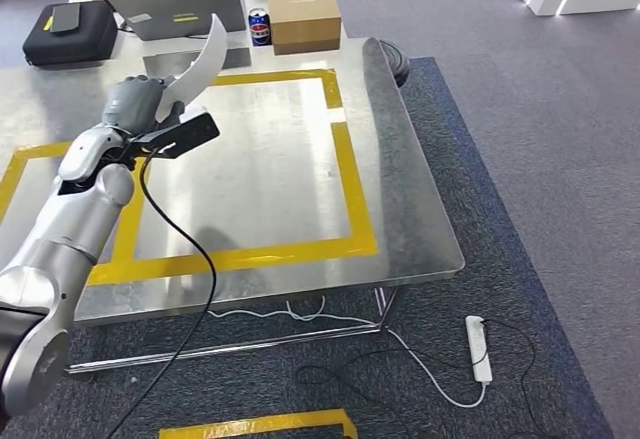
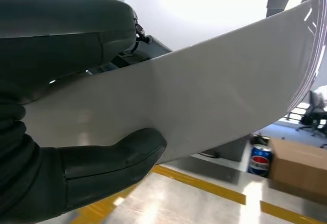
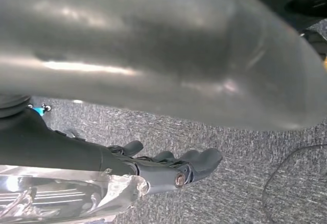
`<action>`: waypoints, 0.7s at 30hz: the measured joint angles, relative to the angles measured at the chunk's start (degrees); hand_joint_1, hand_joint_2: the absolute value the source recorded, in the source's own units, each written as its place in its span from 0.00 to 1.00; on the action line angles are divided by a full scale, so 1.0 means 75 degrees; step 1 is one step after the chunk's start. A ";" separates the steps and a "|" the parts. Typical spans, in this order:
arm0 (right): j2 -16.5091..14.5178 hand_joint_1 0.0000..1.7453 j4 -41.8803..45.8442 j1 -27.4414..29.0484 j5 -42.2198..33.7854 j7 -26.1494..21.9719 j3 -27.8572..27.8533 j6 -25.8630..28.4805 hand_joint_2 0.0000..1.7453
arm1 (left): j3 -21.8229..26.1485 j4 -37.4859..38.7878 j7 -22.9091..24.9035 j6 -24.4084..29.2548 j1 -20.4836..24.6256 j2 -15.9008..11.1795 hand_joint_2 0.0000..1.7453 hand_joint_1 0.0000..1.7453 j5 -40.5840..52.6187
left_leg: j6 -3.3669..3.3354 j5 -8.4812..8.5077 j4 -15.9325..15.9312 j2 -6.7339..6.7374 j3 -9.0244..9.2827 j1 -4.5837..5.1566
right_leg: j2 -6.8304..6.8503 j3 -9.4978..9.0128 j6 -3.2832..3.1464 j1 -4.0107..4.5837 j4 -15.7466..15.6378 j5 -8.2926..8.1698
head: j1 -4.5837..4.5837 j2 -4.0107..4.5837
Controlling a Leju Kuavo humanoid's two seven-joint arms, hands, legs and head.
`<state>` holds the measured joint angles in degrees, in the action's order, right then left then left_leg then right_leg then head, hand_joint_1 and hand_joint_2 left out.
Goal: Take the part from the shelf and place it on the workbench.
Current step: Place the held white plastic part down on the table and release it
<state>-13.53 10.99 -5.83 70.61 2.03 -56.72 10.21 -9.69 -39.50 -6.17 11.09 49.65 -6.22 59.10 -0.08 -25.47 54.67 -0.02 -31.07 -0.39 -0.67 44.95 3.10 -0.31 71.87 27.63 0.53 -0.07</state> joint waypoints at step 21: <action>-0.0007 0.00 -0.0003 -0.0043 0.0000 0.0129 0.0012 0.0001 0.00 | -0.1045 0.1406 0.2918 -0.0126 0.0635 -0.0738 1.00 1.00 0.3913 | 0.0402 0.0081 0.0934 -0.0014 -0.0825 -0.0077 | -0.0057 -0.1031 -0.0295 -0.0057 -0.1660 -0.0549 | -0.0066 0.0000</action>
<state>-13.58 10.97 -6.15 70.61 3.00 -56.63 10.22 -17.53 -28.96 15.72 10.15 54.42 -11.76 88.45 2.93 -24.86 61.68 -0.12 -37.26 -0.96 -1.10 37.21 0.89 -0.73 59.42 23.52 0.03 -0.07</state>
